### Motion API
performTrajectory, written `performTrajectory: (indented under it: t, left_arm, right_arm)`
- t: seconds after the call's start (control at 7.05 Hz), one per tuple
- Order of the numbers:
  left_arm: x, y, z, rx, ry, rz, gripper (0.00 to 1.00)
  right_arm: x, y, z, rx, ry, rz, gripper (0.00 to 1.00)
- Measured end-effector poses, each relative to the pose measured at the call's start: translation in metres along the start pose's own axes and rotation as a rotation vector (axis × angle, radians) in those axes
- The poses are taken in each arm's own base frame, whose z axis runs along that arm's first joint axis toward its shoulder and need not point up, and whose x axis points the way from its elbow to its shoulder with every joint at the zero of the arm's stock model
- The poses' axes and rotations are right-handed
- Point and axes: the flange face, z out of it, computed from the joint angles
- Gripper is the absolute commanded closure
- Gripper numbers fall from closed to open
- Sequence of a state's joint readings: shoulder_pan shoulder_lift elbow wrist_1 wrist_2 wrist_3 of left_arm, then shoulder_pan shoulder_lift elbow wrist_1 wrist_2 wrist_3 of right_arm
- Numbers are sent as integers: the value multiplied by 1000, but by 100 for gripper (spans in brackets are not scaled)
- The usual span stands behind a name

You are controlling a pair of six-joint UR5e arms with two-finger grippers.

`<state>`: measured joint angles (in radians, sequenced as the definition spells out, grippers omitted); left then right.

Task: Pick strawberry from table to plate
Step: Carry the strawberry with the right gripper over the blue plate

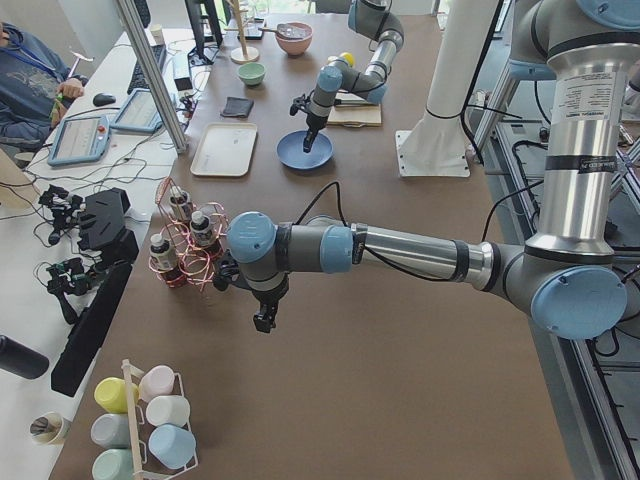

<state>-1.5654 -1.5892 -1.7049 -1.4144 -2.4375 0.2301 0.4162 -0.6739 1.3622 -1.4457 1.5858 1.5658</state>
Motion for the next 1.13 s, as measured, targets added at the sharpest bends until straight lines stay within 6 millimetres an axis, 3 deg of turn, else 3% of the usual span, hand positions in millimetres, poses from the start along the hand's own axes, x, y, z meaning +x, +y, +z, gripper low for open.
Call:
performTrajectory:
  t: [0.28, 0.57, 0.85, 1.13]
  left_arm:
    - [0, 0, -1, 1, 0, 0, 2]
    - [0, 0, -1, 1, 0, 1, 2]
    - [0, 3, 1, -1, 0, -2, 2]
    - [-2, 9, 4, -5, 3, -5, 2]
  right_arm:
    - [2, 1, 5, 4, 14, -7, 100]
    - [3, -2, 6, 8, 19, -7, 28]
    - [5, -3, 11, 20, 29, -7, 0]
    - [5, -9, 10, 33, 30, -6, 0]
